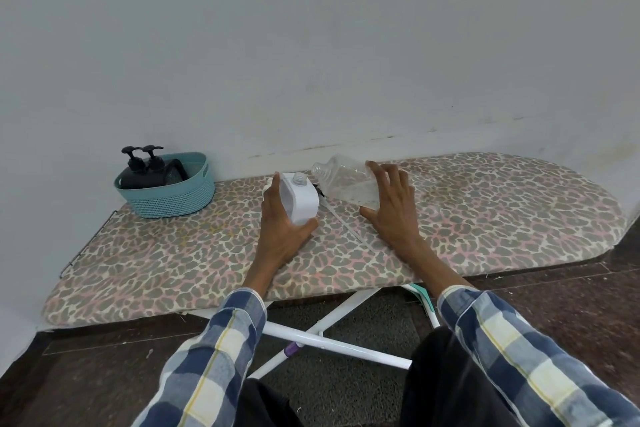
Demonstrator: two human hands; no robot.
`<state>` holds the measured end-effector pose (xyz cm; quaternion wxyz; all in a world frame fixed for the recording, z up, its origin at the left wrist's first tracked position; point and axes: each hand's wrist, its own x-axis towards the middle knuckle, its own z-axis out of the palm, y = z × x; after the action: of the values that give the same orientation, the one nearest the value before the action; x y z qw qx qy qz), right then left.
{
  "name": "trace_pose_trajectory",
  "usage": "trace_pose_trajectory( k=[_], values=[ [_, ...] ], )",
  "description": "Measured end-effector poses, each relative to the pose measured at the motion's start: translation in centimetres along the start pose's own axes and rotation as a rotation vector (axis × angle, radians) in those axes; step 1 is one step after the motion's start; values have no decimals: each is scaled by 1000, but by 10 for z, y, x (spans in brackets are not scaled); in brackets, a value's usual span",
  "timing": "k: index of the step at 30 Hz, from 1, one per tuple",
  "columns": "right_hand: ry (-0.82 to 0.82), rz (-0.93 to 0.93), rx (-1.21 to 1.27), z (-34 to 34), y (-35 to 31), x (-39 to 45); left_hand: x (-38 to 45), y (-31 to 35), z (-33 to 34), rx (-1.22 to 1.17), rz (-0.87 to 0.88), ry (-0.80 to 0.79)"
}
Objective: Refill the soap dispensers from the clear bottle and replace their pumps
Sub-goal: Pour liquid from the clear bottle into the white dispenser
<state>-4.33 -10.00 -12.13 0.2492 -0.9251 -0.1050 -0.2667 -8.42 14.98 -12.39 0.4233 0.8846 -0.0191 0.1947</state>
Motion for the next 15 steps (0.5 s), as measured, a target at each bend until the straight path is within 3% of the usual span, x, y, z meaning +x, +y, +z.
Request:
trace_pose_trajectory(
  k=[15],
  values=[
    [12,36,-18,-2,1,0,1,-1,1,64,82,-1]
  ],
)
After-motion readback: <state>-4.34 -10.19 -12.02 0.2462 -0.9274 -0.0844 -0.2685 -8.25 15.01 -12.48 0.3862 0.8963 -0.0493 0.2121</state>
